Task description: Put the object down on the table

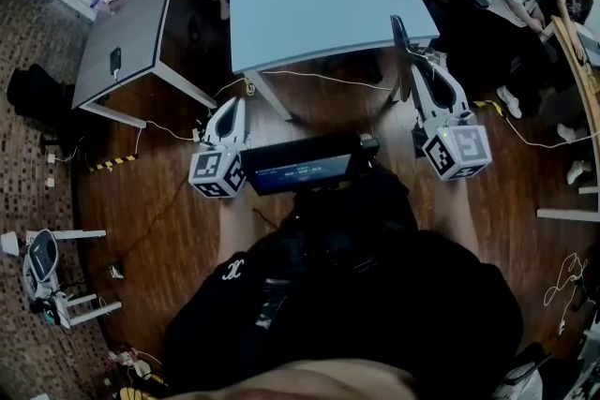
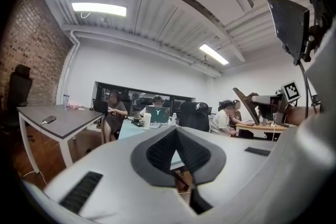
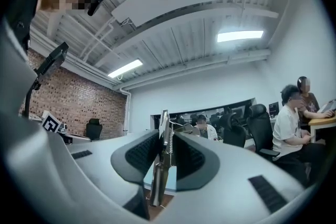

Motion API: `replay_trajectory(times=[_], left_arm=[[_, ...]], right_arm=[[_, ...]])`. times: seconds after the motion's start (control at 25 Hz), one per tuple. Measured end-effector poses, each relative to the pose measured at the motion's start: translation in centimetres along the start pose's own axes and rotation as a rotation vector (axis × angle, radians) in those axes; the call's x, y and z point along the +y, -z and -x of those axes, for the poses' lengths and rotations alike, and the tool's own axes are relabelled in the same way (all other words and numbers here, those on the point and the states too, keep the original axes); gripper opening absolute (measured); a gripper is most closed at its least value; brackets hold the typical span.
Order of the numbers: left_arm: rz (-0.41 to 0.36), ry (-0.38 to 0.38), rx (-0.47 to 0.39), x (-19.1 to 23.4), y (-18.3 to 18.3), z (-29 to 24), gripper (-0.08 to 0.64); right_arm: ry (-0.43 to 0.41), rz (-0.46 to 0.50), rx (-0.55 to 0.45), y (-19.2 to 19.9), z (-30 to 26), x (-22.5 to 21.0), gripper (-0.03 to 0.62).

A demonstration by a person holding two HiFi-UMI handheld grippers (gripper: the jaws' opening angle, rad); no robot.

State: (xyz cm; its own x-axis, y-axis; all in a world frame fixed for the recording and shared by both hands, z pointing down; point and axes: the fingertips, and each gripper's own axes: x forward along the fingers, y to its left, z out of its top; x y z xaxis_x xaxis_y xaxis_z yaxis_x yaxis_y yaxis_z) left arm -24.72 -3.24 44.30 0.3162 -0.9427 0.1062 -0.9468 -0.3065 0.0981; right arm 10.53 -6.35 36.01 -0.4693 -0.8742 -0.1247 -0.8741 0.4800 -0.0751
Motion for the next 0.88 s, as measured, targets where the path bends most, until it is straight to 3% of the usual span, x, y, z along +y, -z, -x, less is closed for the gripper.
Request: replay_trajectory(times=[0.28,0.64,0.88], left_arm=[[-0.017,-0.003,0.006,2.0,0.1,-8.1,-0.008],[-0.055,0.021,-0.025,2.0,-5.0,-24.5,-0.008],[-0.052,0.018,-0.030,1.7,-6.4,-31.0,-0.008]], right_arm=[[0.007,-0.032,0.004,2.8,-6.9,-4.9,0.086],[-0.038,0.002,0.017,2.4,-19.9,-14.3,0.086],[-0.081,-0.010,0.058,3.7,-25.5,-18.1,0.086]])
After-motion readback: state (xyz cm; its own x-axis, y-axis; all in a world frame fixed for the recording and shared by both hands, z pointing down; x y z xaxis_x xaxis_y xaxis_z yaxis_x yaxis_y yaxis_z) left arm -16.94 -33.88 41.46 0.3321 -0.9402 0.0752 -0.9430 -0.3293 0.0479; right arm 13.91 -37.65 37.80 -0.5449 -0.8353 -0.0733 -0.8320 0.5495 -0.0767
